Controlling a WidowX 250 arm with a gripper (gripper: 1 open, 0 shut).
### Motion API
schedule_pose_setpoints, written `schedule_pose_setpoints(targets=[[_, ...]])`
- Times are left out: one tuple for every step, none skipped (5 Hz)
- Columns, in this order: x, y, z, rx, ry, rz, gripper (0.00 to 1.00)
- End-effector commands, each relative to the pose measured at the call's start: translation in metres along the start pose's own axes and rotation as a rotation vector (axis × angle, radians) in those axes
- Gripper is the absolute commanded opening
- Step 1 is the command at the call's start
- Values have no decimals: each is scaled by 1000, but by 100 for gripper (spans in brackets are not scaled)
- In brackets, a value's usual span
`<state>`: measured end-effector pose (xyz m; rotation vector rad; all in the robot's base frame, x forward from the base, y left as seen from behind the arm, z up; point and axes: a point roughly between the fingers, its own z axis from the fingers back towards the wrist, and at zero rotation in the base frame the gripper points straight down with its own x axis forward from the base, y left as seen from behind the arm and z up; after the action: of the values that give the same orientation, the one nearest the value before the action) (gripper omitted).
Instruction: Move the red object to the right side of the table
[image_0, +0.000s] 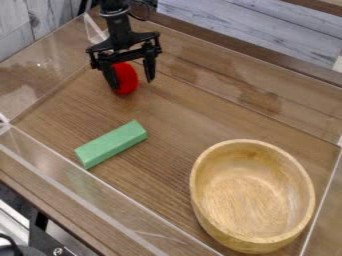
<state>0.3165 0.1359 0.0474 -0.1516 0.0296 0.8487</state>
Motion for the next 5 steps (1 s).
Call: schedule_pose_setpoints(targets=[[7, 1, 8, -20, -43, -3, 100], [4, 4, -1, -16, -31, -6, 100], [13, 8, 0, -21, -28, 7, 100], [20, 10, 3, -28, -16, 17, 100], [25, 10, 3, -33, -7, 28, 100]])
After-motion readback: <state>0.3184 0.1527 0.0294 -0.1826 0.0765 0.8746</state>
